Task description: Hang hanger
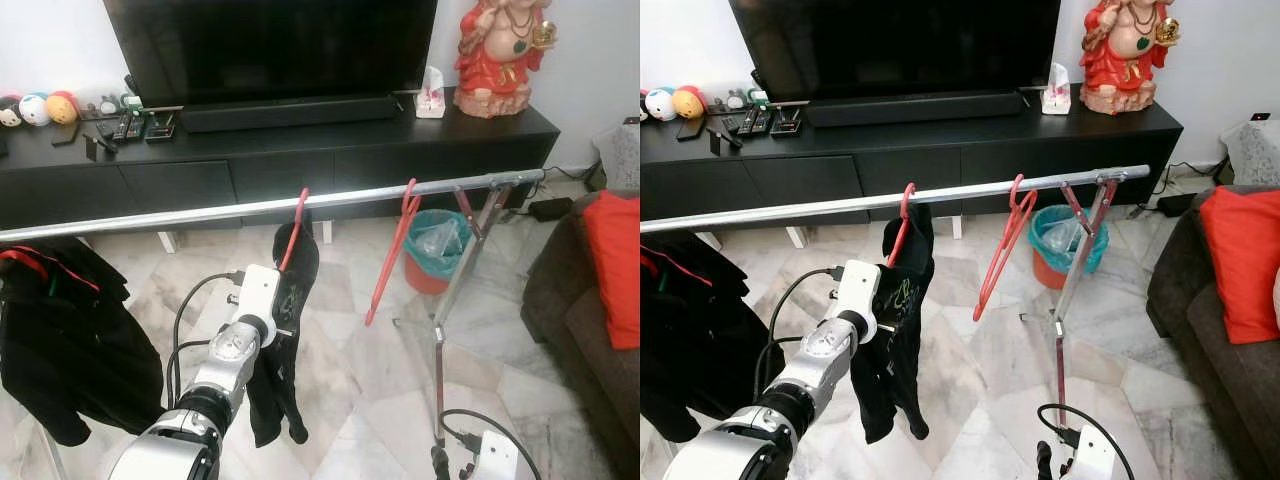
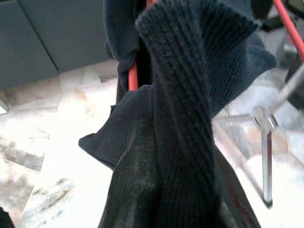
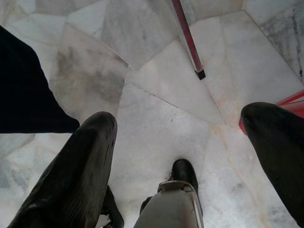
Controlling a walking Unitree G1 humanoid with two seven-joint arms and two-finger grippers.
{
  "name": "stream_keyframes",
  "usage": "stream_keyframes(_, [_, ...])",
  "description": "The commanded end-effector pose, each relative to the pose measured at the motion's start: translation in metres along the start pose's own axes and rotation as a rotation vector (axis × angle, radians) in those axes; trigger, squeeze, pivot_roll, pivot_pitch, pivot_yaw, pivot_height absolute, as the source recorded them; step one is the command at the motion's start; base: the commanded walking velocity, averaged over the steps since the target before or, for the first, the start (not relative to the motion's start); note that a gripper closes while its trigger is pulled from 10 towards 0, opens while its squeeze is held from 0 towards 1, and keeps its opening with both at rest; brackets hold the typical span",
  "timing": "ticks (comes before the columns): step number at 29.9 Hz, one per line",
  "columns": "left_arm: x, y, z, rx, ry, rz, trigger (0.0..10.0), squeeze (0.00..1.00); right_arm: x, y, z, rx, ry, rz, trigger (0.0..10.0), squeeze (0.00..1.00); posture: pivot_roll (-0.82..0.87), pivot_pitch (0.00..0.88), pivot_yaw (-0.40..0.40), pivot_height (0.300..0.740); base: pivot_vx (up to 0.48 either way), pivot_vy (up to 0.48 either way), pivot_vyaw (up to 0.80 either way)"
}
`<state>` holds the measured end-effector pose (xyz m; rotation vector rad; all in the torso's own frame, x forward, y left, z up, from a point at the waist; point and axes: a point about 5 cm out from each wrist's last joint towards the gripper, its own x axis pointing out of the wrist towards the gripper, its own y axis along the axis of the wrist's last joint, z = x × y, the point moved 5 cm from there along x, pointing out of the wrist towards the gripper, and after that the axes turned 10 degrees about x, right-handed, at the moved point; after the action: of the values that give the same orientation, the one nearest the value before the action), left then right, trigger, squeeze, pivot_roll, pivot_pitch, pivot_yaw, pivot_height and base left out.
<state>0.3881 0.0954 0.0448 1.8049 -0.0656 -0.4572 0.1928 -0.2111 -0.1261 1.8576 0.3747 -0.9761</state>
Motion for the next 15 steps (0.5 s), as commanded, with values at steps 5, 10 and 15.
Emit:
stream_keyframes(5, [-0.007,-0.029,-0.003,0.041,-0.032,-0.127,10.0,0.00,0.001,0.001,-0.003,0.001,0.009,0.000,10.0,0.00,-0.01,0.006,0.037,0.740,0.000,0.000,0.00])
stream_keyframes(10, [-0.007,-0.032,-0.004,0.043,-0.031,-0.149,10.0,0.00,0.001,-0.001,-0.005,0.001,0.015,-0.005,10.0,0.00,-0.01,0.006,0.042,0.740,0.000,0.000,0.00])
stream_keyframes(15, [-0.003,-0.006,-0.009,-0.012,-0.001,-0.006,10.0,0.00,0.001,-0.001,-0.006,0.006,0.015,-0.005,10.0,0.00,-0.01,0.006,0.044,0.740,0.000,0.000,0.00])
